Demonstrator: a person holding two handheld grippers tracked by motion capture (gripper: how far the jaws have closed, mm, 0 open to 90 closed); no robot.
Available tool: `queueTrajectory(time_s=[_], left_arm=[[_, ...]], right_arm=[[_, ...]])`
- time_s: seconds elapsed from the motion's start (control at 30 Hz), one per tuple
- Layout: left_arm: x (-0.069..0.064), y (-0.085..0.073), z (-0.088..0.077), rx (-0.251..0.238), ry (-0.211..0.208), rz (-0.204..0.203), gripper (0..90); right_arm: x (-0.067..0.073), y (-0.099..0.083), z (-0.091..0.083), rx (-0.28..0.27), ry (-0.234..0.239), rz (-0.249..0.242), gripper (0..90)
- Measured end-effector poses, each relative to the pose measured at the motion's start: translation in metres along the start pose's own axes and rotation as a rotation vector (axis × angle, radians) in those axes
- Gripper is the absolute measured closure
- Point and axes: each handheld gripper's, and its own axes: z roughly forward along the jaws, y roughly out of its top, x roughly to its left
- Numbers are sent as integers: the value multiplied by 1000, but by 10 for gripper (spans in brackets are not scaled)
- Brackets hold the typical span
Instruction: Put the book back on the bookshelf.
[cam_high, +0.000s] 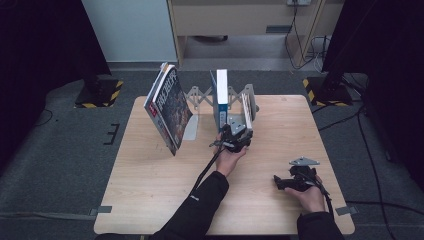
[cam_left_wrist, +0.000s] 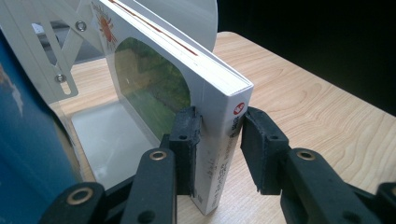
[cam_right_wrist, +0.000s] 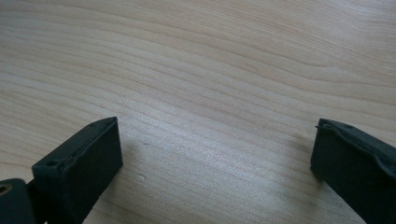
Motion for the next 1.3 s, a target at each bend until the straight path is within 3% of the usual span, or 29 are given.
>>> queueTrajectory(time_s=[0.17, 0.33, 0.77, 0.8, 0.93, 1.13, 1.27, 1.3], left_arm=[[1, 0, 0, 3, -1, 5, 637], [2, 2, -10, 16, 1, 29, 605], [7, -1, -58, 48, -113, -10, 482], [10, -1, -69, 66, -133, -24, 466], [16, -4, -82, 72, -131, -17, 426], [34, -24, -118, 121, -105, 24, 352], [41, -35, -129, 161, -110, 20, 319], [48, -44, -138, 167, -104, 19, 310]], right_arm=[[0, 0, 0, 0, 0, 0, 23], [0, 0, 0, 0, 0, 1, 22], [2, 3, -3, 32, 24, -14, 80], [2, 3, -4, 34, 28, -11, 83], [1, 5, -6, 21, 20, -7, 92], [3, 5, -9, 12, 25, -2, 94], [5, 6, -10, 15, 24, -8, 94], [5, 6, -10, 17, 27, -7, 92]])
